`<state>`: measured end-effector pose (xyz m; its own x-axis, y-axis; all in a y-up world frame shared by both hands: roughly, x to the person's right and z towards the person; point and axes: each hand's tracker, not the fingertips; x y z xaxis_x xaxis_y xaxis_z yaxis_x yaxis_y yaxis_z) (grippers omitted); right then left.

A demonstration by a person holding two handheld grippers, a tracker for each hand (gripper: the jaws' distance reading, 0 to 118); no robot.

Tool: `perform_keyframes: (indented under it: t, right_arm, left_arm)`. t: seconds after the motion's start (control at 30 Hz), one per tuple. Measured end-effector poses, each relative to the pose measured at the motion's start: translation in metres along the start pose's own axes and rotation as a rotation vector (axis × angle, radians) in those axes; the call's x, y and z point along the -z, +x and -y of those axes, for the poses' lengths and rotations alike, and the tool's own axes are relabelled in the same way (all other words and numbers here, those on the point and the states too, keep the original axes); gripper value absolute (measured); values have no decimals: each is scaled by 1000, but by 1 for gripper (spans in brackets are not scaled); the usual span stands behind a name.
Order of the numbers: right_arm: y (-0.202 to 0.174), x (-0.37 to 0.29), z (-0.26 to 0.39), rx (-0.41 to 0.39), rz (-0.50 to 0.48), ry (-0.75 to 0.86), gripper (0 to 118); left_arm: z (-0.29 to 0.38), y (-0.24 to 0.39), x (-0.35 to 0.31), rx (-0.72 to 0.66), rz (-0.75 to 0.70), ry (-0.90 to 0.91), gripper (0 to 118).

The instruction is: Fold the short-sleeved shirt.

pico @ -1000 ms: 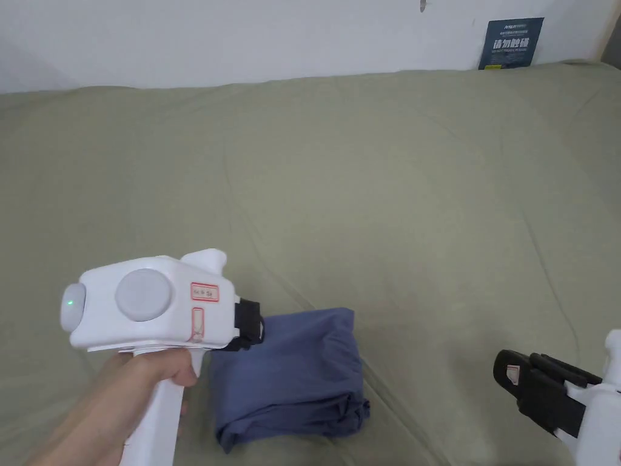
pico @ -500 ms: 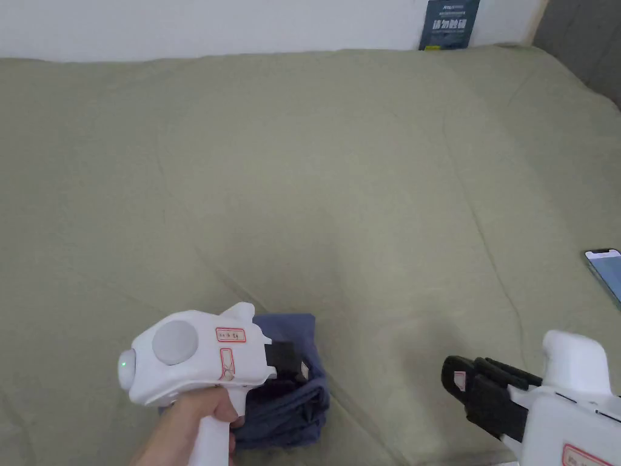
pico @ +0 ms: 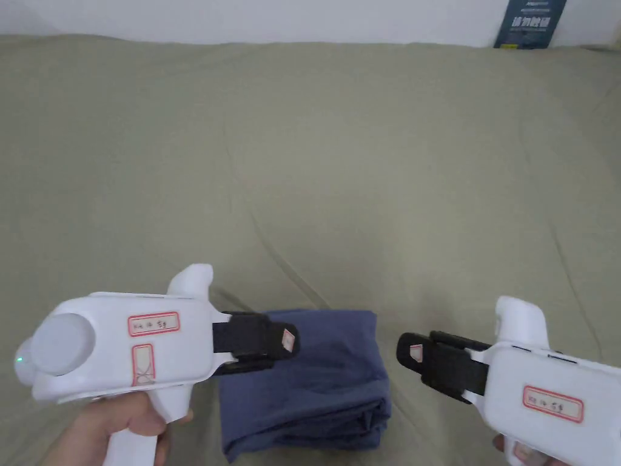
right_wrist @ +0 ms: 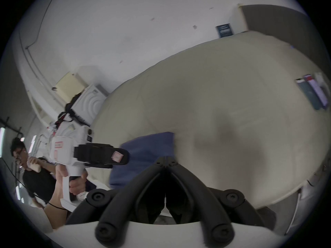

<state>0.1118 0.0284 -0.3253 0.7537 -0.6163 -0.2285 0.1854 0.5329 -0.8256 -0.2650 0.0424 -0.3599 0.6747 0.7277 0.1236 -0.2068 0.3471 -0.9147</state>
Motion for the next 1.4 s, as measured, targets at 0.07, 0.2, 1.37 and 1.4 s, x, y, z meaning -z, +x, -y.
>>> perform_keyframes:
  t: [0.07, 0.2, 1.37, 1.4]
  right_arm:
    - [11, 31, -6, 77, -143, -68, 0]
    - [46, 95, 0, 288, -406, -189, 0]
    - [24, 23, -7, 72, -111, -1, 0]
    - [22, 17, -13, 41, -75, 22, 0]
  left_arm:
    - [2, -11, -21, 16, -80, 31, 3]
    - [8, -50, -29, -58, -195, -12, 3]
    - [-36, -123, -81, -23, -135, -38, 25]
    - [-47, -141, -111, -28, -183, -28, 25]
